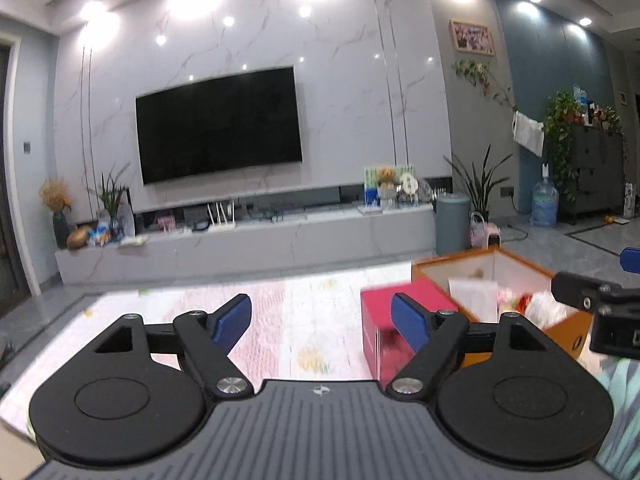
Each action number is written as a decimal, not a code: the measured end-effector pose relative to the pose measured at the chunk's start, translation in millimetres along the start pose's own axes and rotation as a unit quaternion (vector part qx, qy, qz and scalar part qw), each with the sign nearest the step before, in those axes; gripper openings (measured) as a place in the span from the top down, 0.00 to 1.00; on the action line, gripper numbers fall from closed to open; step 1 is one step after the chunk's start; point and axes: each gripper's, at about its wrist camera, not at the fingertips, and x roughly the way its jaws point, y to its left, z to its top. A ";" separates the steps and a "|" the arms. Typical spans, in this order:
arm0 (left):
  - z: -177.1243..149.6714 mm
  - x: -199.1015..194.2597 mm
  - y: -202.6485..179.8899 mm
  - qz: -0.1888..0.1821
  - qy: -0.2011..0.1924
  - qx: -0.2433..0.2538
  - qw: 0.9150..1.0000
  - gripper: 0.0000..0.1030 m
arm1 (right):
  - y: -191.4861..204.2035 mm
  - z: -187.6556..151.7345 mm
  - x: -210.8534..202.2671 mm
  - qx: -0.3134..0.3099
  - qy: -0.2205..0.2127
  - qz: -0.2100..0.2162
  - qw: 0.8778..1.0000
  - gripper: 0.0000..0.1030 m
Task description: Organize soft objects
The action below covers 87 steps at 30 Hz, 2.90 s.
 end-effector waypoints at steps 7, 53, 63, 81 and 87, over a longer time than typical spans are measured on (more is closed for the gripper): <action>-33.7 14.5 7.7 -0.005 0.065 -0.021 0.998 0.09 | 4.4 -36.9 24.2 0.033 0.058 0.000 0.998 0.12; -41.1 6.4 12.6 0.002 0.089 -0.017 0.996 0.09 | 7.6 -50.9 28.2 0.014 0.069 0.002 0.997 0.11; -42.1 7.3 13.3 0.001 0.094 -0.022 0.995 0.08 | 8.4 -51.3 28.4 0.012 0.069 0.005 0.998 0.11; -43.5 6.6 10.4 0.000 0.096 -0.023 0.995 0.08 | 9.3 -51.3 29.6 0.011 0.071 0.008 0.997 0.11; -43.1 6.4 9.9 -0.001 0.095 -0.024 0.995 0.08 | 8.6 -51.4 30.5 0.010 0.072 0.010 0.997 0.11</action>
